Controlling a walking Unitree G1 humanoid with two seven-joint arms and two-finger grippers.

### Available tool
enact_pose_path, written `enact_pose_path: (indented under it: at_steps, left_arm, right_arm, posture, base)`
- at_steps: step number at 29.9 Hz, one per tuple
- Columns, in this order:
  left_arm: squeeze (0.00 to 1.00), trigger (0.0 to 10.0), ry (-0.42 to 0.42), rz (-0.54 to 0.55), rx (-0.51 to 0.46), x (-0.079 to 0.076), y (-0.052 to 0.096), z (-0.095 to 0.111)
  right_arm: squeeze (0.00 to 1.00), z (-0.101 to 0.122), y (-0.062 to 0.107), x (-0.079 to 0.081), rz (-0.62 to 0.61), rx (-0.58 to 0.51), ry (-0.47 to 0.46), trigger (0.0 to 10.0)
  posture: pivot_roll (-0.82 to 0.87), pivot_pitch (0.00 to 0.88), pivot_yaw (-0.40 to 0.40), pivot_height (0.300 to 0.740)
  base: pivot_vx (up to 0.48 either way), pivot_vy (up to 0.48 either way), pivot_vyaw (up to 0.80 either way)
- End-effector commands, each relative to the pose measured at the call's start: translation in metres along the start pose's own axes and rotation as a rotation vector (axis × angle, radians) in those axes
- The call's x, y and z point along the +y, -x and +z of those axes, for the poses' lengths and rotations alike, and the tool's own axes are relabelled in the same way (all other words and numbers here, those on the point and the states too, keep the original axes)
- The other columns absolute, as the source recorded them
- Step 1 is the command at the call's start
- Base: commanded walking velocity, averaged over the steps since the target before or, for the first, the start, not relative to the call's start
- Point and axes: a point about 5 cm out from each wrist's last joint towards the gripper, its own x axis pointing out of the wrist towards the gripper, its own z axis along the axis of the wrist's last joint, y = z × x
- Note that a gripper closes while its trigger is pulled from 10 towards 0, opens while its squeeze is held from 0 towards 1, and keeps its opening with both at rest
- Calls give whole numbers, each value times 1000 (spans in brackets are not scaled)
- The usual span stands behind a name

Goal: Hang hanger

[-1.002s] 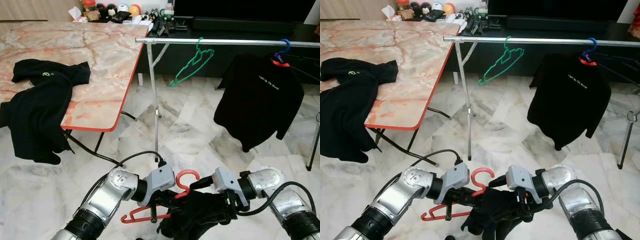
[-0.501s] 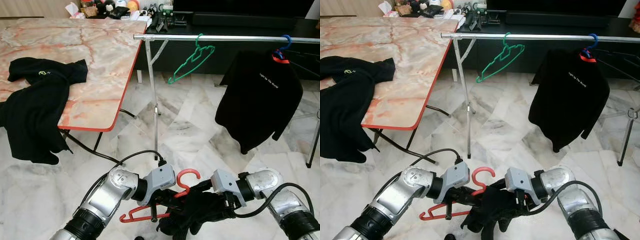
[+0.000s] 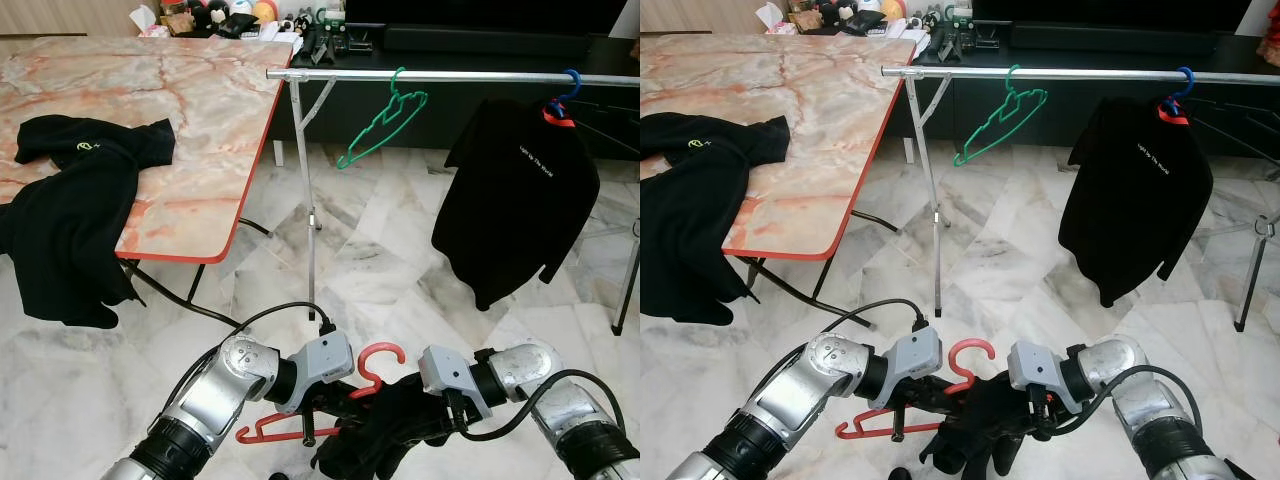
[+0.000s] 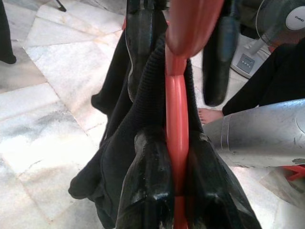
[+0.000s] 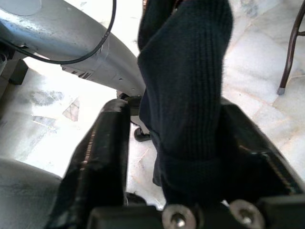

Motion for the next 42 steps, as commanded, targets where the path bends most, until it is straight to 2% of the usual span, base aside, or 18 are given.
enact_pose_path:
  at_steps: [1, 17, 31, 39, 40, 41, 42]
  left_arm:
    - [0, 10000, -86, -10, -77, 1, 1, 25]
    - [0, 10000, -118, -11, -98, 0, -1, 32]
    - [0, 10000, -140, 5, -45, 4, 6, 26]
    - [0, 10000, -159, -33, -37, 4, 6, 28]
    - [314, 10000, -162, -45, -39, 5, 7, 29]
    - [314, 10000, -164, -48, -39, 5, 7, 29]
    - [957, 10000, -163, -50, -39, 5, 8, 29]
  right_arm:
    - [0, -5, -6, 4, 22, 18, -15, 0]
    - [0, -9, -9, 5, 31, 25, -27, 0]
    - [0, -9, -10, 3, 24, 17, -52, 0]
    - [0, -8, -10, 3, 34, 24, -47, 0]
    - [0, -9, -11, 4, 40, 38, -44, 0]
    - [0, -10, -12, 4, 41, 42, -43, 0]
    - [0, -11, -12, 5, 41, 44, -43, 0]
  posture:
    - [25, 167, 20, 740]
    - [19, 132, 13, 740]
    - [11, 117, 22, 740]
    - [17, 137, 21, 740]
    - [17, 137, 21, 740]
    - [17, 137, 21, 740]
    - [18, 140, 21, 740]
  base:
    - [0, 0, 0]
    - [0, 0, 0]
    - [0, 0, 0]
    - [0, 0, 0]
    - [0, 0, 0]
    - [0, 0, 0]
    - [0, 0, 0]
